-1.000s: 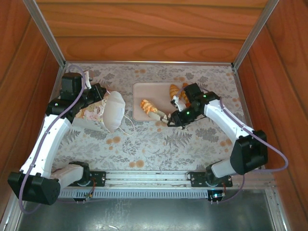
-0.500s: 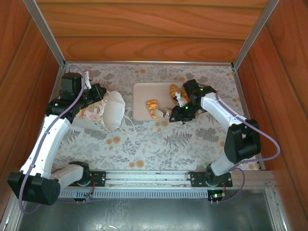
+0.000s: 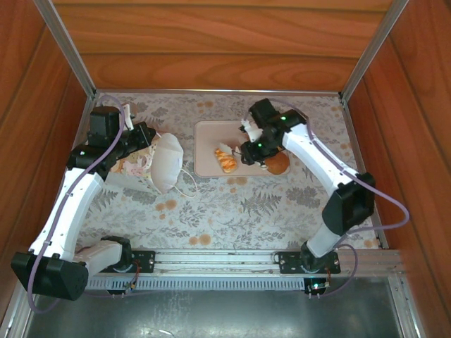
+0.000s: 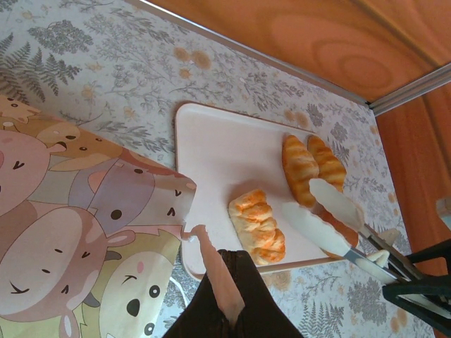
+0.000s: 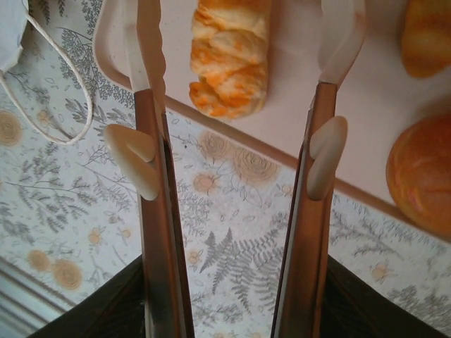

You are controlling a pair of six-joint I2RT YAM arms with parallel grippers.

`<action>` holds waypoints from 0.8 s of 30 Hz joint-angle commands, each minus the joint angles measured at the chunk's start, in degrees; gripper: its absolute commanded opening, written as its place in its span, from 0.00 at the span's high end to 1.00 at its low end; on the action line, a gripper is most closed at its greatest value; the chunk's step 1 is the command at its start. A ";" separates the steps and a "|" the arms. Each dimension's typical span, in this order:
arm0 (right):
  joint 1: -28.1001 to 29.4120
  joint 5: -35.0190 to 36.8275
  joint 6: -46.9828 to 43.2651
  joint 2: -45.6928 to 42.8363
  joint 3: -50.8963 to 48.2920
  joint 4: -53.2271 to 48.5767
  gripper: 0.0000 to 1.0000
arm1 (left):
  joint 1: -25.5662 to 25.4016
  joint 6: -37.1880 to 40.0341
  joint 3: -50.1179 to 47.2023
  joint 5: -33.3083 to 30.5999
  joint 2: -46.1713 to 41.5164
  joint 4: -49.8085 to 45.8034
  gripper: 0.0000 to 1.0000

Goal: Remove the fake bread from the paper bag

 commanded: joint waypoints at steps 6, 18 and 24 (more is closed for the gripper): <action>5.51 11.81 -3.86 11.13 9.53 -10.68 0.41 | -0.35 -0.53 1.22 0.00 -1.24 0.31 1.00; 7.55 17.12 -15.86 8.51 6.60 -10.32 0.51 | -0.35 -0.39 0.59 -0.31 -1.86 0.31 1.00; 7.40 20.63 -25.57 3.47 1.44 -7.82 0.50 | -0.31 -0.33 0.73 -0.17 -1.76 0.31 1.00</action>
